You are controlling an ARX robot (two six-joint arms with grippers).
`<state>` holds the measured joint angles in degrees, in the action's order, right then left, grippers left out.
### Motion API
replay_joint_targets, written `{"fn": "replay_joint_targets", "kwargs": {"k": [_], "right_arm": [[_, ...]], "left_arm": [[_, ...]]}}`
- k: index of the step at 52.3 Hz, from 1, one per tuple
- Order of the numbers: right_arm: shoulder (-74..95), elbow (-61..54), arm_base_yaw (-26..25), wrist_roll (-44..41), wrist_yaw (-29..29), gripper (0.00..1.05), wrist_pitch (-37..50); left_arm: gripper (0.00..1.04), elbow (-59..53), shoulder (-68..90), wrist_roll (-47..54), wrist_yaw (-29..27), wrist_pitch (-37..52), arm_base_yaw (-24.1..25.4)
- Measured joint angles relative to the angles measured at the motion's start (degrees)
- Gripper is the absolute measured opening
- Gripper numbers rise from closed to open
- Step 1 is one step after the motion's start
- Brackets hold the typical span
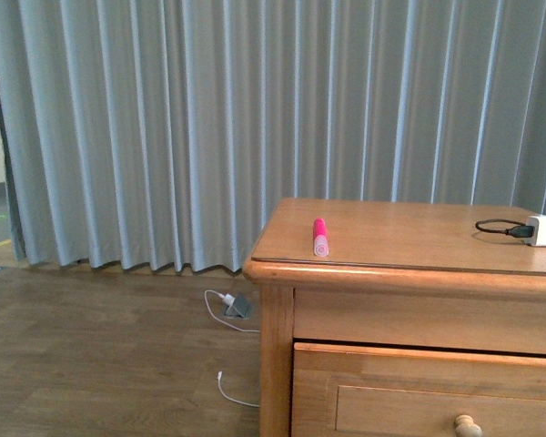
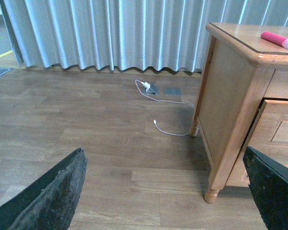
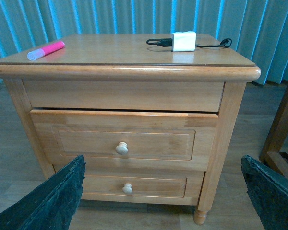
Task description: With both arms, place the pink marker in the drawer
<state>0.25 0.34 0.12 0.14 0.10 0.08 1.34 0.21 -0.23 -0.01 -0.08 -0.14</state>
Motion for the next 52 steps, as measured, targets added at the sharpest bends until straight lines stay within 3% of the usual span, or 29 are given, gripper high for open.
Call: {"fn": "replay_joint_targets", "kwargs": {"k": [21, 24, 30, 52], "right_arm": [[0.00, 0.00, 0.00, 0.02, -0.07, 0.96, -0.02], [2.03, 1.70, -0.44, 1.22, -3.67, 0.96, -5.33], [9.33, 3.67, 1.68, 1.99, -3.32, 0.96, -9.35], [62.07, 21.92, 14.69, 3.23, 3.61, 0.96, 13.11]], "left_arm": [[0.99, 0.00, 0.00, -0.02, 0.00, 0.00, 0.00], [0.99, 0.00, 0.00, 0.00, -0.02, 0.00, 0.00], [0.99, 0.00, 0.00, 0.00, 0.00, 0.00, 0.00], [0.99, 0.00, 0.00, 0.00, 0.00, 0.00, 0.00]]}}
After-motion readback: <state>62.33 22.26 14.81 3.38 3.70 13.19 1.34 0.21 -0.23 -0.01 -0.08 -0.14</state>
